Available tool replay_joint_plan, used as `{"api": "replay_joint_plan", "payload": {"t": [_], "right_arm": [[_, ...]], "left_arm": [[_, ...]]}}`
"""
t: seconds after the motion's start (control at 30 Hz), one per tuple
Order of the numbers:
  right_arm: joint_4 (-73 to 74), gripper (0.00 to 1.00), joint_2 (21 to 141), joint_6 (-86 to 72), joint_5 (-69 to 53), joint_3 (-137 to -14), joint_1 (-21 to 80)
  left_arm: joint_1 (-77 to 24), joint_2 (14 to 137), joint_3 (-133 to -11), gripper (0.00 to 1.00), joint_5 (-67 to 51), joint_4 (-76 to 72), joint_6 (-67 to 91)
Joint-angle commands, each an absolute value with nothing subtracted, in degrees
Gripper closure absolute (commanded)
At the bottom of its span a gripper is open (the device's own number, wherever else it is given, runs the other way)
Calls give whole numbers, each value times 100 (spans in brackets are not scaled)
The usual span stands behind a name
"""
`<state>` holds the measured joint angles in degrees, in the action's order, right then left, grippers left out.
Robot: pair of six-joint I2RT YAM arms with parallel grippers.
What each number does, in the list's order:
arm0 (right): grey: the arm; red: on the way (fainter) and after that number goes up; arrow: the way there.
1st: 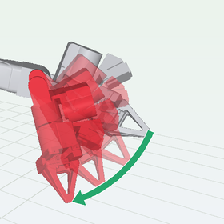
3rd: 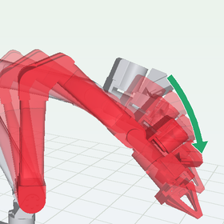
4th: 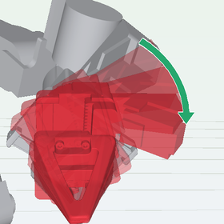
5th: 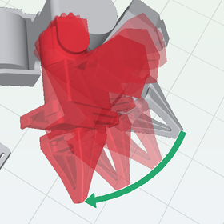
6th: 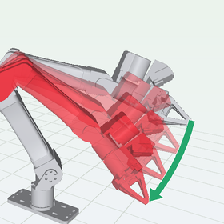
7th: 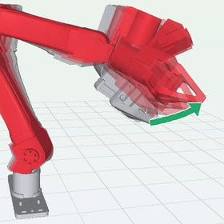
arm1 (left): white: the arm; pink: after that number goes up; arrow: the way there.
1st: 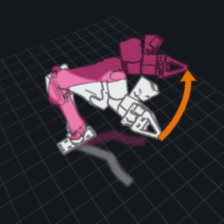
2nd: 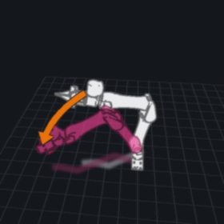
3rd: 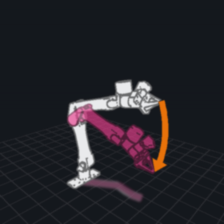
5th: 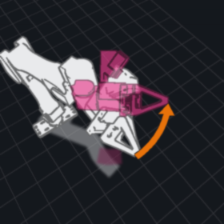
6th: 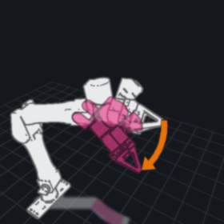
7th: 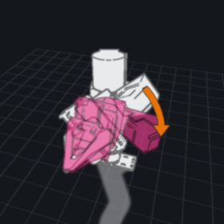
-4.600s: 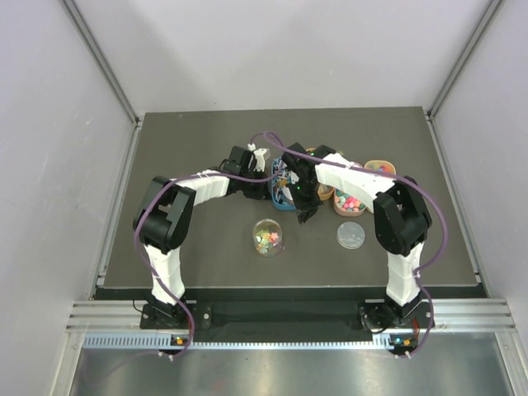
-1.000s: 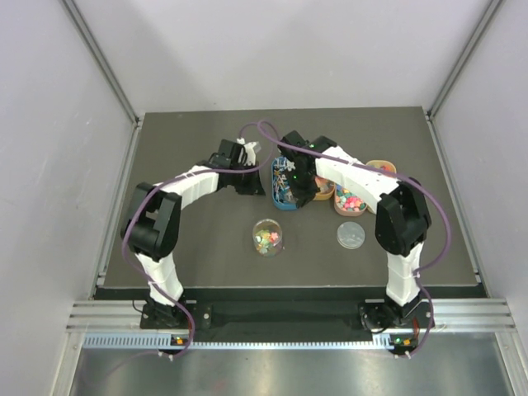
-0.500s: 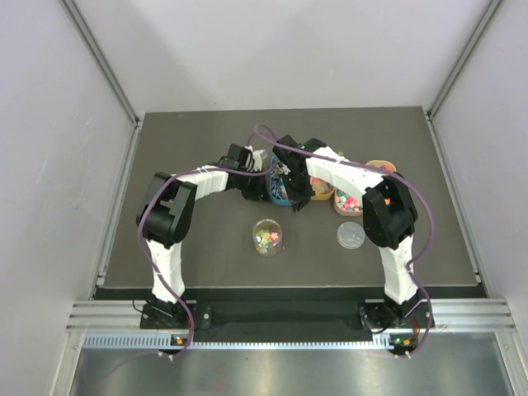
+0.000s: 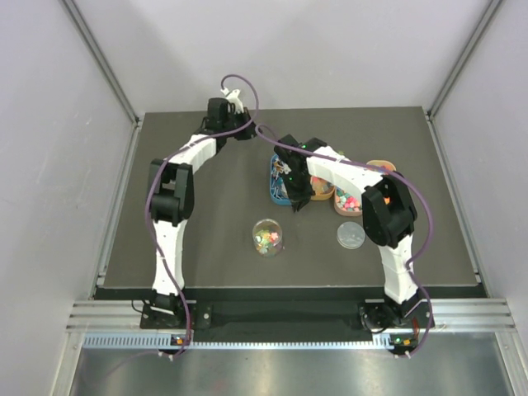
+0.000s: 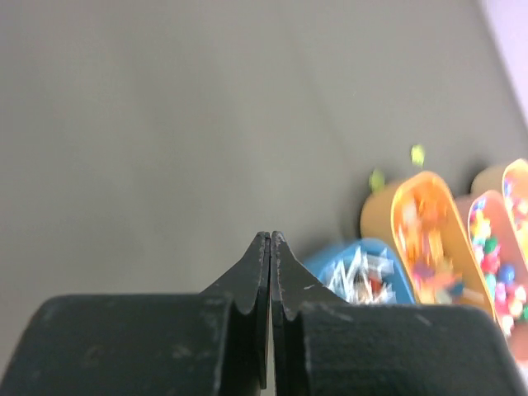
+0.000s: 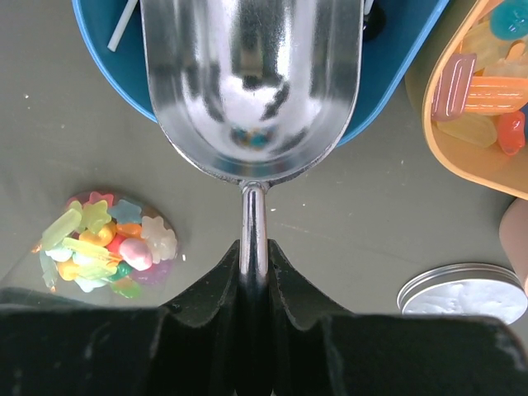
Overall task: Pack the candies
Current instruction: Scoop the fake candies from the storage box.
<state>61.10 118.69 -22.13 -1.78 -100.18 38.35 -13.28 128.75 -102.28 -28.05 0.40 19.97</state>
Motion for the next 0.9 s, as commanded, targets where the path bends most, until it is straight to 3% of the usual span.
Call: {"api": "replay_joint_plan", "payload": {"t": [0.0, 0.2, 0.57, 0.87], "right_arm": [[5977, 100, 11795, -2180, -150, -10072, 3814], [5950, 100, 11760, -2153, -62, -10098, 3806], [5906, 100, 12436, -2188, -123, -10827, 3788], [5862, 100, 12682, -2136, -281, -10670, 3753]], "left_arm": [[-1520, 13938, -11169, 100, -3471, -659, 2828], [-1854, 14467, -11628, 100, -3691, -844, 2892], [-2030, 14230, -10785, 100, -3973, -1107, 3015], [-2030, 14080, -10441, 100, -4061, -1195, 2980]]}}
